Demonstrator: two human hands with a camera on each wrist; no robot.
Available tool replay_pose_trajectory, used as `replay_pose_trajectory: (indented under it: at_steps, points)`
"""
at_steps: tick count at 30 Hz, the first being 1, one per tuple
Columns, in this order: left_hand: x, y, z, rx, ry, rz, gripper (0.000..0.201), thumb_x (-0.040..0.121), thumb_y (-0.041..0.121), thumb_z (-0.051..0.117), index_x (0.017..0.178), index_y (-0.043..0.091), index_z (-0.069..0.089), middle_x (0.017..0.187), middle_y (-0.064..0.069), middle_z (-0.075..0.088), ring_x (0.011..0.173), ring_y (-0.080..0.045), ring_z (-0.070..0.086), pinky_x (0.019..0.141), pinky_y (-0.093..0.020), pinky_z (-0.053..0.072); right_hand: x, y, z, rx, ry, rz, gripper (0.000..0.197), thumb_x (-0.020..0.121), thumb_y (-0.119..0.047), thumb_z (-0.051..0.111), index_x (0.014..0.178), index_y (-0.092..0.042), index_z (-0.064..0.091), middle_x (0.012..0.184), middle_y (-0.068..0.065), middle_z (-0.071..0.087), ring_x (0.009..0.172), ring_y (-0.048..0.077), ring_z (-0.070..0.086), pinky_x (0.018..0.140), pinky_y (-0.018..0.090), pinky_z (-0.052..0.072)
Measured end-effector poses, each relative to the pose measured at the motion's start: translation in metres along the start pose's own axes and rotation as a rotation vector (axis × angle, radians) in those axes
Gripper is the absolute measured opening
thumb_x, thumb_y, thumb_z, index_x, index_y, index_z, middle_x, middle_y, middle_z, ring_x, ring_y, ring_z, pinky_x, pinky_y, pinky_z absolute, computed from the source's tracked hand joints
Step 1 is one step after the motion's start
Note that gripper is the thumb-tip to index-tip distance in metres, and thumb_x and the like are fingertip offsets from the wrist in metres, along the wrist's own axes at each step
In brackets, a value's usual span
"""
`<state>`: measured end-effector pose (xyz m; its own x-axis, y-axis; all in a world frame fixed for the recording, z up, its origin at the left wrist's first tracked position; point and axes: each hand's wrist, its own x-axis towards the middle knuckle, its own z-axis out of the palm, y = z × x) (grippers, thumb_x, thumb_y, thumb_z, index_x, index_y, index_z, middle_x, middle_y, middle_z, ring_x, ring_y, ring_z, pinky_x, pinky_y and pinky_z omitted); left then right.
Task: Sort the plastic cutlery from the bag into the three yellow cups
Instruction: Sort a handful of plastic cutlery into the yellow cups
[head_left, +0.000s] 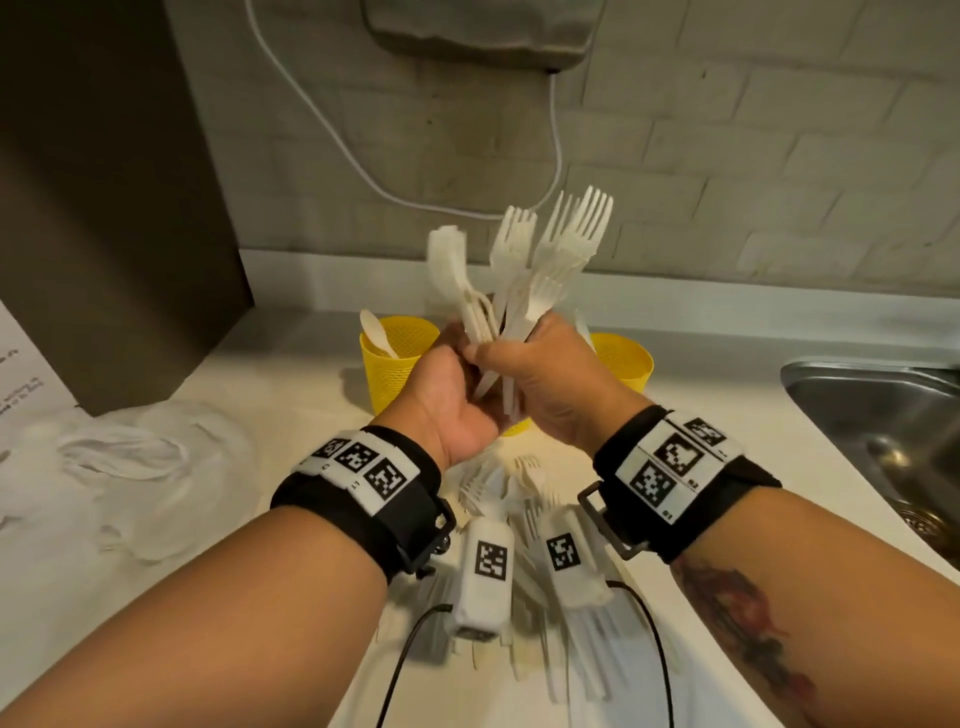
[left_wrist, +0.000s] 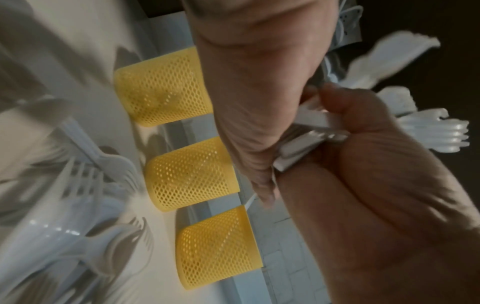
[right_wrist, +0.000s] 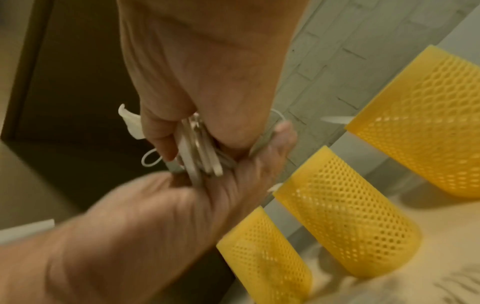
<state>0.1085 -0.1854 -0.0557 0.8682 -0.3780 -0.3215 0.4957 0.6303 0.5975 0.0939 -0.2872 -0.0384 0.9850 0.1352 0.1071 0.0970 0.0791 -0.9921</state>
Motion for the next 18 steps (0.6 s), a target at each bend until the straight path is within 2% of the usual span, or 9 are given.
replay_pose_trajectory:
  at_steps: [2,4,6,8,11,13,15,16,18]
  points:
    - [0.0,-0.001,0.003,0.012,-0.004,0.035,0.043,0.097,0.044,0.043,0.102,0.015,0.073,0.094,-0.01,0.076,0.081,-0.026,0.074,0.078,-0.035,0.057,0.001,0.006,0.002,0.043,0.018,0.01,0.039,0.083,0.011,0.065,0.121,0.002,0.059,0.107,0.022,0.07,0.104,0.034,0.069,0.091,0.044,0.055]
    - [0.002,-0.001,0.0,-0.011,-0.003,0.076,0.053,0.099,0.052,0.038,0.111,0.012,0.071,0.103,-0.013,0.075,0.091,-0.027,0.073,0.087,-0.038,0.054,0.003,0.01,0.003,0.121,0.045,0.003,0.039,0.082,0.01,0.067,0.12,0.003,0.06,0.112,0.024,0.07,0.107,0.037,0.067,0.096,0.047,0.053]
    - [0.004,-0.001,-0.004,-0.012,-0.009,0.106,0.061,0.098,0.059,0.037,0.12,0.011,0.068,0.113,-0.014,0.073,0.104,-0.027,0.069,0.097,-0.039,0.05,0.005,0.015,0.004,0.13,0.07,0.006,0.039,0.08,0.004,0.071,0.118,0.003,0.061,0.11,0.023,0.071,0.104,0.036,0.069,0.097,0.051,0.053]
    - [0.002,0.0,-0.009,0.056,-0.022,0.137,0.061,0.096,0.062,0.038,0.123,0.016,0.068,0.117,-0.009,0.072,0.111,-0.025,0.067,0.102,-0.038,0.047,0.004,0.018,0.004,0.06,0.054,0.005,0.038,0.079,-0.002,0.073,0.116,0.001,0.064,0.108,0.02,0.072,0.102,0.032,0.07,0.096,0.05,0.053]
    - [-0.006,0.0,-0.017,0.249,-0.061,0.27,0.063,0.091,0.066,0.043,0.126,0.018,0.066,0.112,-0.002,0.073,0.106,-0.018,0.067,0.095,-0.032,0.049,0.003,0.02,0.003,-0.022,0.001,-0.041,0.037,0.083,-0.009,0.071,0.119,-0.006,0.063,0.106,0.016,0.073,0.1,0.029,0.07,0.089,0.042,0.056]
    - [-0.013,0.0,-0.022,0.355,-0.165,0.385,0.058,0.086,0.053,0.062,0.131,0.016,0.06,0.114,-0.002,0.071,0.107,-0.016,0.065,0.091,-0.029,0.051,0.001,0.02,0.002,-0.072,-0.03,-0.084,0.035,0.084,-0.02,0.07,0.117,-0.009,0.063,0.097,0.013,0.072,0.089,0.028,0.068,0.08,0.043,0.053]
    - [-0.018,0.001,-0.022,0.494,-0.239,0.424,0.056,0.075,0.032,0.079,0.126,0.018,0.059,0.113,0.0,0.071,0.105,-0.015,0.066,0.087,-0.03,0.054,0.0,0.022,0.003,-0.17,-0.064,-0.113,0.025,0.086,-0.023,0.065,0.107,-0.009,0.065,0.084,0.011,0.067,0.077,0.024,0.061,0.069,0.045,0.049]
    - [-0.018,0.001,-0.02,0.56,-0.215,0.427,0.05,0.074,0.023,0.081,0.12,0.018,0.061,0.108,0.001,0.073,0.102,-0.015,0.067,0.084,-0.029,0.056,-0.001,0.023,0.005,-0.228,-0.078,-0.126,0.017,0.086,-0.016,0.061,0.102,-0.01,0.065,0.081,0.006,0.066,0.076,0.019,0.061,0.067,0.042,0.049]
    - [-0.013,0.0,-0.014,0.609,-0.07,0.466,0.036,0.077,0.012,0.079,0.111,0.013,0.068,0.103,-0.003,0.075,0.1,-0.018,0.069,0.09,-0.035,0.054,-0.001,0.023,0.011,-0.37,-0.07,-0.155,0.028,0.081,-0.003,0.056,0.105,-0.014,0.066,0.087,-0.001,0.07,0.083,0.009,0.065,0.074,0.033,0.054]
